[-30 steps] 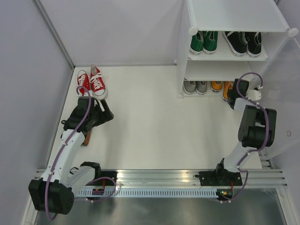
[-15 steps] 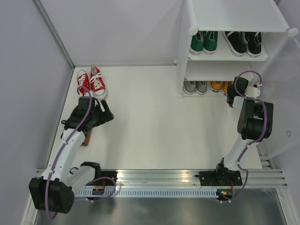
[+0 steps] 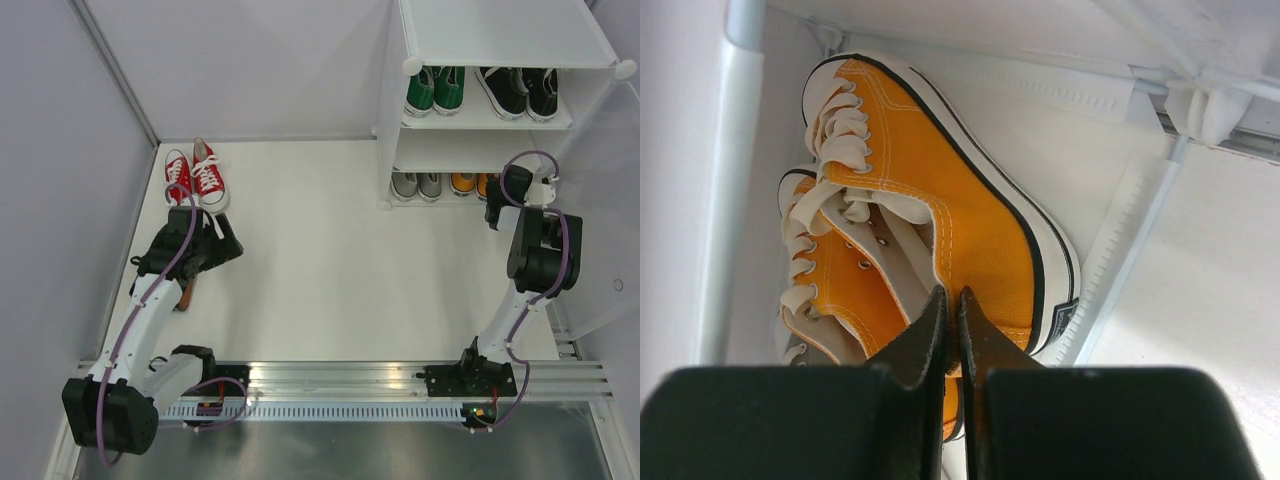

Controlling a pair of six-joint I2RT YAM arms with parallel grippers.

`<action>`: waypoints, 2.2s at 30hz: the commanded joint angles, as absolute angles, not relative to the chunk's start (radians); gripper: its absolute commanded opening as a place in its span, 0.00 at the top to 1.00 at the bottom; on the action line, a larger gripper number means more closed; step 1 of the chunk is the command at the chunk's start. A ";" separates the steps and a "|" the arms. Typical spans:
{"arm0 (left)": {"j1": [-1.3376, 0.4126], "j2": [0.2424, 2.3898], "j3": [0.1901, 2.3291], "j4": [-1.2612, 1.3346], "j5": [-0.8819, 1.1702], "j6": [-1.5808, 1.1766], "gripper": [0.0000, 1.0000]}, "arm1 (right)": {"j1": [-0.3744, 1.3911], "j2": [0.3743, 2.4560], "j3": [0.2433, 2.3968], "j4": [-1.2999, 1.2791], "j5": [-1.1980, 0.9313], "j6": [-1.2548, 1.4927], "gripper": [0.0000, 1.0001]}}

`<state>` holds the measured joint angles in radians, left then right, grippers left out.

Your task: Place and organize the shoes in the shoe cabinet

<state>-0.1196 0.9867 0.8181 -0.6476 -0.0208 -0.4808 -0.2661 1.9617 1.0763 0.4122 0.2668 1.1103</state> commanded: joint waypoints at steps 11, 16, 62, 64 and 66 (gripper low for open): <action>-0.121 0.986 0.816 -0.612 -0.032 -0.446 0.15 | -0.296 2.017 1.192 0.506 0.173 1.042 0.94; -0.121 0.985 0.818 -0.611 -0.031 -0.446 0.15 | -0.304 2.010 1.178 0.508 0.155 1.022 0.80; -0.121 0.928 0.821 -0.606 -0.135 -0.462 0.09 | -0.169 0.928 1.012 -0.399 0.000 0.411 0.11; -0.121 0.928 0.819 -0.606 -0.173 -0.463 0.09 | -0.138 0.907 1.008 -0.402 -0.067 0.408 0.05; -0.121 0.933 0.824 -0.612 -0.187 -0.462 0.11 | -0.095 0.899 1.002 -0.403 -0.106 0.393 0.04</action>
